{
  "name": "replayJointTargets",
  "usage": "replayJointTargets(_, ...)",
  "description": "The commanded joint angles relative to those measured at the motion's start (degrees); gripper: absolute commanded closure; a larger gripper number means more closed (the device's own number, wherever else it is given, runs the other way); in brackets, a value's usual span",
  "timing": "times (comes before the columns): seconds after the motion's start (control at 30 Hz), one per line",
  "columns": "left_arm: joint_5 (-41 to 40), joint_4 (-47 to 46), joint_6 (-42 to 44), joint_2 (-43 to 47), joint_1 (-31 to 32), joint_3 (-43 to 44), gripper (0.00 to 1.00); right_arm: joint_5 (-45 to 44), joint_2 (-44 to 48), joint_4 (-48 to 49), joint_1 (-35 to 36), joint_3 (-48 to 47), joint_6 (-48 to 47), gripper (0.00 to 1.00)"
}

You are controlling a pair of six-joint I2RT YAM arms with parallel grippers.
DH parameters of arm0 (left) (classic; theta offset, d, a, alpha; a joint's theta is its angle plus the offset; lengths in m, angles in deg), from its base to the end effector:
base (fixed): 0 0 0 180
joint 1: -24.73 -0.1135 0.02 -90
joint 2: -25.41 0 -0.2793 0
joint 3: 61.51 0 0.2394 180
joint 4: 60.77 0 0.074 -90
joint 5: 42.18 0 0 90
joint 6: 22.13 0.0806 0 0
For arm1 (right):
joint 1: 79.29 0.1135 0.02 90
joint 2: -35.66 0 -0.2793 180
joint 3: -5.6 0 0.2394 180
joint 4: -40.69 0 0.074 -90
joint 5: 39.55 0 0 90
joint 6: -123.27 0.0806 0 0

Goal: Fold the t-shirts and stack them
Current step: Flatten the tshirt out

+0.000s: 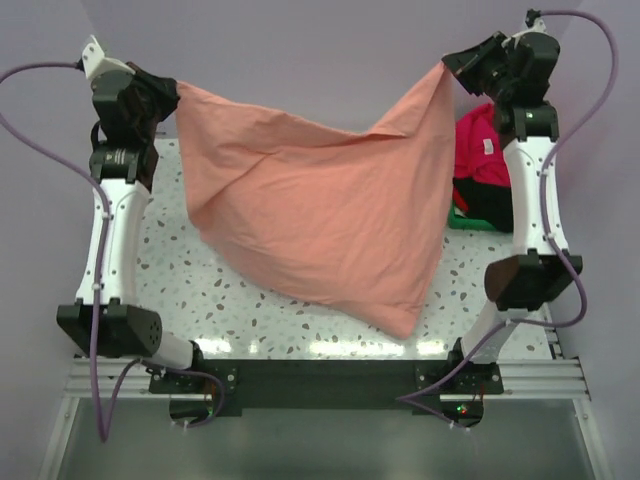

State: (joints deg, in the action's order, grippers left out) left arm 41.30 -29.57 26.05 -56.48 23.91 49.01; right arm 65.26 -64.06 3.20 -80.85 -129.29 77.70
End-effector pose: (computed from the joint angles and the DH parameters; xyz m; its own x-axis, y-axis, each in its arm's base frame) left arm 0.3445 0.0141 0.4978 0.0517 -0.6618 -0.7479 -0.1250 0.7387 -0.6623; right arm 0.4151 0.0093 0.5205 -0.1892 0.6822 -0.7063 -0.1352 0.6943 0.7069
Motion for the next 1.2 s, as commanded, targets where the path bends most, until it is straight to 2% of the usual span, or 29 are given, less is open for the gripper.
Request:
replayJointTargets(0.0,11.2,-10.0,-3.6,-6.0,-5.3,14.1,1.0,1.9,-3.5,5.8,1.1,-18.6,2.9,1.0)
replayJointTargets(0.07,14.8,-9.8,-4.3,-10.6,-7.0,19.5,1.0,1.1,-7.2,5.1,2.6,-26.4,3.8,1.0)
replayJointTargets(0.13,16.9,-8.7,-4.4,-13.5,-8.1,26.7,1.0,-0.3,-6.7,5.7,2.5,-28.0,4.0,1.0)
replayJointTargets(0.23,19.3,-7.5,-5.3,-14.2,-12.1,30.5,1.0,-1.7,-0.2,7.4,2.5,-21.5,2.6,1.0)
replayJointTargets(0.33,20.1,-6.8,-4.8,-10.9,-13.6,26.0,1.0,-2.8,6.9,10.1,2.5,-5.1,2.0,1.0)
replayJointTargets(0.37,20.1,-6.8,-4.8,-9.6,-13.9,23.5,1.0,-3.0,11.3,10.4,2.5,4.1,1.5,1.0)
replayJointTargets(0.43,21.1,-7.5,-4.8,-5.3,-14.0,14.4,1.0,-2.6,16.0,11.6,2.5,13.6,1.6,1.0)
replayJointTargets(0.47,21.3,-7.5,-4.8,-3.6,-14.0,7.2,1.0,-2.2,20.7,12.2,2.5,23.5,1.7,1.0)
replayJointTargets(0.53,21.1,-8.2,-5.0,2.0,-14.0,-1.7,1.0,-1.6,25.3,13.4,2.5,33.8,2.2,1.0)
replayJointTargets(0.57,21.0,-8.8,-5.2,4.1,-13.9,-10.8,1.0,-1.6,30.0,13.2,2.5,43.3,2.3,1.0)
replayJointTargets(0.63,19.4,-7.8,-5.4,9.6,-14.0,-19.4,1.0,-1.4,34.5,13.0,2.5,52.6,2.6,1.0)
replayJointTargets(0.67,19.4,-7.5,-5.2,11.3,-14.0,-27.5,1.0,-1.7,36.4,13.2,2.6,61.7,2.7,1.0)
replayJointTargets(0.8,17.0,-7.0,-5.3,19.4,-13.9,-46.2,1.0,-3.2,44.0,12.1,2.5,79.3,2.2,0.99)
replayJointTargets(0.83,16.6,-7.4,-5.5,20.3,-13.9,-49.7,0.96,-3.7,44.6,12.2,2.5,84.4,2.0,0.93)
replayJointTargets(0.9,15.8,-7.8,-5.6,21.2,-13.9,-57.7,0.89,-4.3,45.0,13.3,2.5,88.6,2.0,0.88)
replayJointTargets(0.93,15.5,-7.6,-5.6,21.4,-13.9,-59.6,0.8,-4.3,44.5,13.4,2.5,91.2,1.5,0.8)
replayJointTargets(0.97,15.7,-7.5,-5.6,21.5,-13.9,-62.7,0.74,-3.5,44.2,13.2,2.5,92.0,1.1,0.76)
replayJointTargets(1.0,15.8,-7.2,-5.7,21.9,-13.9,-63.9,0.61,-3.4,43.9,12.0,2.5,92.3,0.6,0.73)
replayJointTargets(1.03,15.5,-6.7,-5.8,22.6,-13.9,-65.0,0.54,-3.3,43.8,11.1,2.4,92.4,-0.6,0.67)
replayJointTargets(1.1,14.3,-4.8,-5.8,24.4,-13.9,-67.4,0.44,-3.7,45.1,9.1,2.5,92.4,-1.4,0.59)
replayJointTargets(1.13,11.8,-3.6,-6.2,26.8,-13.9,-68.0,0.37,-4.4,46.1,7.0,2.5,92.1,-2.2,0.49)
replayJointTargets(1.17,10.7,-1.6,-6.3,27.9,-13.9,-68.7,0.34,-5.2,48.5,5.6,2.5,91.7,-2.6,0.45)
